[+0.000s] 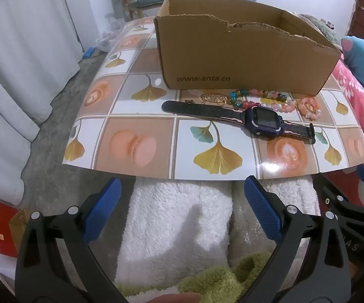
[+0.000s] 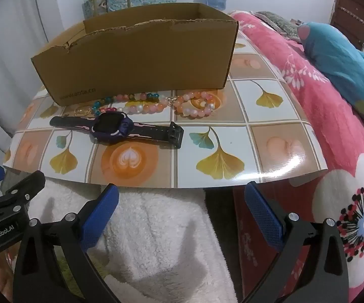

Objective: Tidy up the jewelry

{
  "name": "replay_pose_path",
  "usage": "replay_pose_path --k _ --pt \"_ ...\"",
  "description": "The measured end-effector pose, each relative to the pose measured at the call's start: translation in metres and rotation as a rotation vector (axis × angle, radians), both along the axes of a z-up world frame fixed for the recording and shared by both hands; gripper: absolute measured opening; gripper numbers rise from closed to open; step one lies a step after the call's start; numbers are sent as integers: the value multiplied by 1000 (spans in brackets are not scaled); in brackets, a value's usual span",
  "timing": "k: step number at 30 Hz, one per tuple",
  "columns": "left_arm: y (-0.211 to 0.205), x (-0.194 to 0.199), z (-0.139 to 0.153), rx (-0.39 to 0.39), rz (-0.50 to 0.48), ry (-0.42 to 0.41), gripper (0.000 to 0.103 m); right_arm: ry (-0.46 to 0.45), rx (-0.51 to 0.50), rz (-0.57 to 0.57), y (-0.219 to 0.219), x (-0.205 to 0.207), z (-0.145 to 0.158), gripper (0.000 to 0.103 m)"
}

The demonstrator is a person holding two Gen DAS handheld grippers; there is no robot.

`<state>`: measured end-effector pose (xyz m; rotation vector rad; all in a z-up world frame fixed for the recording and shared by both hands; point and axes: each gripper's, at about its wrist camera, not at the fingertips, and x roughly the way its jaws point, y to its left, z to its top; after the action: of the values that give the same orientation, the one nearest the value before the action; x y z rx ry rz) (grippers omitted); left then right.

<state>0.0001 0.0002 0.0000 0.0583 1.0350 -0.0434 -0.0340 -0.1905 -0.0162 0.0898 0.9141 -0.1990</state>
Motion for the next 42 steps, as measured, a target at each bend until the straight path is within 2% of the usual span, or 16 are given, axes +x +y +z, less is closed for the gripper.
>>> replay_pose_path --k 42 --pt "-1 2 -2 -9 -4 0 95 14 -12 9 4 3 -1 97"
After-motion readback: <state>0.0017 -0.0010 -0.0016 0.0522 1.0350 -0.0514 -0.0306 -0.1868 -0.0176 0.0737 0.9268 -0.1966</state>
